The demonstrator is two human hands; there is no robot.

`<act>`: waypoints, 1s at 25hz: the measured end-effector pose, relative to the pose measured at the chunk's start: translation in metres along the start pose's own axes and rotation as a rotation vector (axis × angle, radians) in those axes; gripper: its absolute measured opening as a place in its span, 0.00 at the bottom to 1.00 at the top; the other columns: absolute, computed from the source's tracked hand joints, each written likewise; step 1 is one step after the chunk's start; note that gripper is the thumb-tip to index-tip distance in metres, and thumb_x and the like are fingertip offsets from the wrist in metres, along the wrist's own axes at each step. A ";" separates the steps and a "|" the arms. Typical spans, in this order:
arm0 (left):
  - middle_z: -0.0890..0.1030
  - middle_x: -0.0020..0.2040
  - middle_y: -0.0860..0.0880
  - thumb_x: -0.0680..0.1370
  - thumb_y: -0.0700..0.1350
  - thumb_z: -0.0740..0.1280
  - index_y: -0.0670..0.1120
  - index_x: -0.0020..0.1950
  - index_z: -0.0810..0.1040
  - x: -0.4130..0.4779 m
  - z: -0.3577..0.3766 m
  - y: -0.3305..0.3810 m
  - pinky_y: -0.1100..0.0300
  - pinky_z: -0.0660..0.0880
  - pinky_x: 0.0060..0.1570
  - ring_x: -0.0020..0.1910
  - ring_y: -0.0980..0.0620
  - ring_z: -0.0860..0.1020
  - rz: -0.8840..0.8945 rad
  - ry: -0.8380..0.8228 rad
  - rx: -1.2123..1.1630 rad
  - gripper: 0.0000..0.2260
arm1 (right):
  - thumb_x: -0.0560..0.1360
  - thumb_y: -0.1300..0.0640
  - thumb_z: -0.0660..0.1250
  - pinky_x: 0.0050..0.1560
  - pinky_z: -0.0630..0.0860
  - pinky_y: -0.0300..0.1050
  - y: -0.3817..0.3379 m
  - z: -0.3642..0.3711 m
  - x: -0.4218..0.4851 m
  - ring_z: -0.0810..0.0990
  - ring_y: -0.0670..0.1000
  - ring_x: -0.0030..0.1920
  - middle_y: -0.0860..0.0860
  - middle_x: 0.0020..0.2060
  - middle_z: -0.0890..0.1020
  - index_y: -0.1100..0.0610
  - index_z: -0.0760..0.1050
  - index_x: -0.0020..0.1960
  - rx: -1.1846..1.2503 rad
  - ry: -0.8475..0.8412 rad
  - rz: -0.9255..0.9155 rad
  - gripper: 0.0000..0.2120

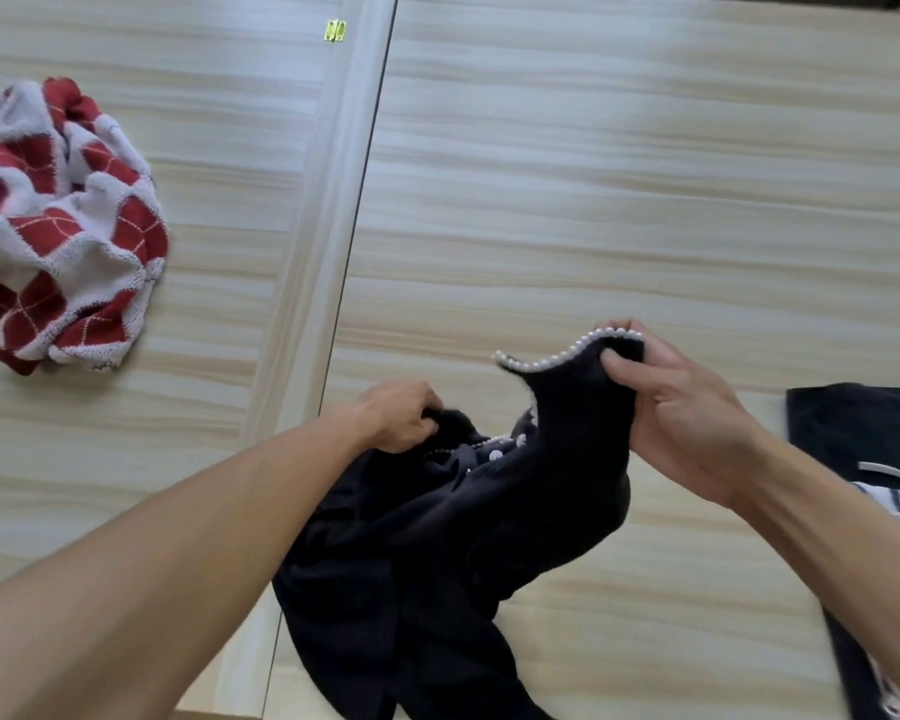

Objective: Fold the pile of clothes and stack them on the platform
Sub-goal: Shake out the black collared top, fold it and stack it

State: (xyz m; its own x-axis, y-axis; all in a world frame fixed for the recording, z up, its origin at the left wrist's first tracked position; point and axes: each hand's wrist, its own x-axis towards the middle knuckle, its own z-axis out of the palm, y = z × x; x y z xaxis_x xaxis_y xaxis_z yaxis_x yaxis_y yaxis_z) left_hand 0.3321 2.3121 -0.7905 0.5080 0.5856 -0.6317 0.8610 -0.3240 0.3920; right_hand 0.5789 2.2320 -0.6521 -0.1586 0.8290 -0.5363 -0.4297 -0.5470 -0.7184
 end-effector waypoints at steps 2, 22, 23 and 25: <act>0.84 0.46 0.51 0.76 0.42 0.60 0.48 0.44 0.79 -0.018 -0.019 0.010 0.58 0.73 0.49 0.52 0.47 0.82 -0.038 0.281 -0.367 0.09 | 0.71 0.66 0.71 0.48 0.79 0.46 -0.014 -0.012 -0.007 0.80 0.52 0.47 0.56 0.47 0.80 0.57 0.69 0.59 -0.233 0.055 -0.016 0.20; 0.77 0.35 0.55 0.75 0.47 0.72 0.54 0.42 0.72 -0.652 -0.526 0.301 0.55 0.71 0.37 0.34 0.51 0.76 0.132 1.160 0.197 0.09 | 0.72 0.65 0.74 0.40 0.69 0.45 -0.524 0.236 -0.436 0.78 0.54 0.39 0.50 0.36 0.78 0.53 0.72 0.41 -1.398 0.542 -1.196 0.12; 0.78 0.39 0.60 0.71 0.54 0.74 0.58 0.45 0.71 -0.682 -0.535 0.314 0.54 0.74 0.39 0.36 0.51 0.78 0.117 1.163 0.165 0.11 | 0.73 0.63 0.74 0.39 0.69 0.45 -0.541 0.252 -0.460 0.77 0.49 0.37 0.44 0.35 0.78 0.52 0.73 0.42 -1.323 0.491 -1.276 0.11; 0.77 0.47 0.65 0.64 0.63 0.79 0.66 0.52 0.68 -0.704 -0.537 0.340 0.52 0.78 0.47 0.42 0.54 0.81 -0.042 0.980 0.049 0.25 | 0.74 0.61 0.74 0.37 0.70 0.42 -0.557 0.280 -0.491 0.75 0.41 0.35 0.41 0.32 0.78 0.51 0.72 0.42 -1.216 0.377 -1.409 0.11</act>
State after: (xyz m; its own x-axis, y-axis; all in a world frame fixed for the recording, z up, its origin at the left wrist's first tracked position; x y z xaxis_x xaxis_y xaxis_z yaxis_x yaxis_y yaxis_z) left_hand 0.2541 2.1885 0.1471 0.2505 0.9473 0.1994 0.8893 -0.3066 0.3394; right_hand 0.6476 2.1624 0.1353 -0.0525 0.7096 0.7027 0.7432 0.4977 -0.4471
